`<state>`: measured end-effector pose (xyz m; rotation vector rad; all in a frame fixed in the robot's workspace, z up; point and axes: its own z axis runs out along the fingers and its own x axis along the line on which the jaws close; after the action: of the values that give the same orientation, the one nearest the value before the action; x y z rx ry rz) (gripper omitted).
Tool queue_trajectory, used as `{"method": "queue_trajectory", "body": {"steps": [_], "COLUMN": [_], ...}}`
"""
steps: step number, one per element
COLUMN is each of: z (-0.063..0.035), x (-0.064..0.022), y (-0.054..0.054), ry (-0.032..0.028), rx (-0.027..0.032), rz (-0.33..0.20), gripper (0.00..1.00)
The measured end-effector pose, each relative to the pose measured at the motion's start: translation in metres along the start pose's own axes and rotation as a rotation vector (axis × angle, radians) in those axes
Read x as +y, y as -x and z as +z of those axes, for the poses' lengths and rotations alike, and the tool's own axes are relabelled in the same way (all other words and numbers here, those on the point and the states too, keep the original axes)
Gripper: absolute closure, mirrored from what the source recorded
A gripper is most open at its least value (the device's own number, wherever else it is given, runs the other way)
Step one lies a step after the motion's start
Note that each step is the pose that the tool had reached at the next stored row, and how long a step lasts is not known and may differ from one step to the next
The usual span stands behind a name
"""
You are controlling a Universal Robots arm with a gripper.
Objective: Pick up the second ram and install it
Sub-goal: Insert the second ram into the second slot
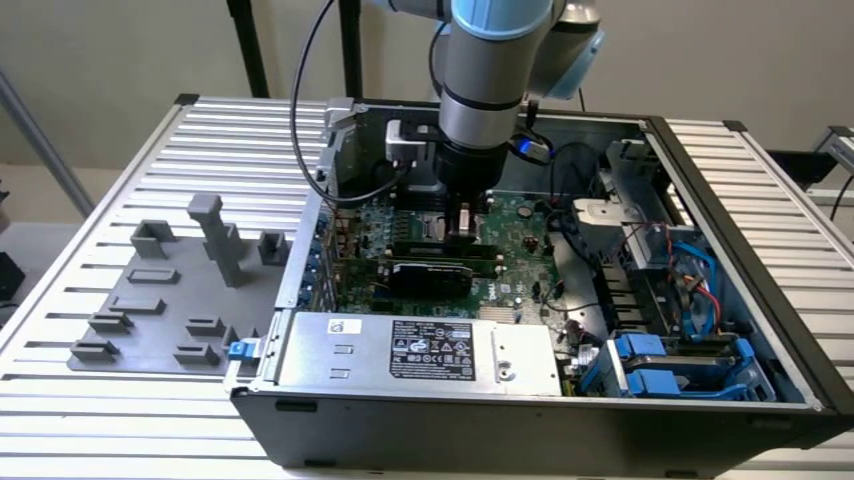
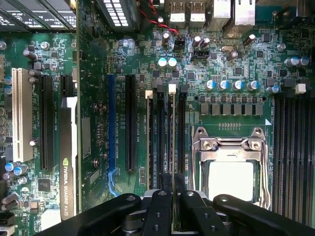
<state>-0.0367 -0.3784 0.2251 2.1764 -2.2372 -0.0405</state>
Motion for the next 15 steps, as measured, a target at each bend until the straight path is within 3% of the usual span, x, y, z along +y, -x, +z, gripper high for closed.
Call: {"method": "queue_trajectory", "body": {"steps": [3, 4, 12, 14, 15], "z": [0.0001, -0.0002, -0.0190, -0.0191, -0.0191], "x": [0.0000, 0.0000, 0.0006, 0.0006, 0.0006], "y": [0.000, 0.000, 0.000, 0.000, 0.000], "ry": [-0.0001, 0.0000, 0.0000, -0.0002, -0.0002], "rx": [-0.0001, -0.0001, 0.0000, -0.0004, -0.0004], "rz": [0.000, 0.000, 0.000, 0.000, 0.000], "gripper": [0.79, 0.72, 0.72, 0.75, 0.81]}}
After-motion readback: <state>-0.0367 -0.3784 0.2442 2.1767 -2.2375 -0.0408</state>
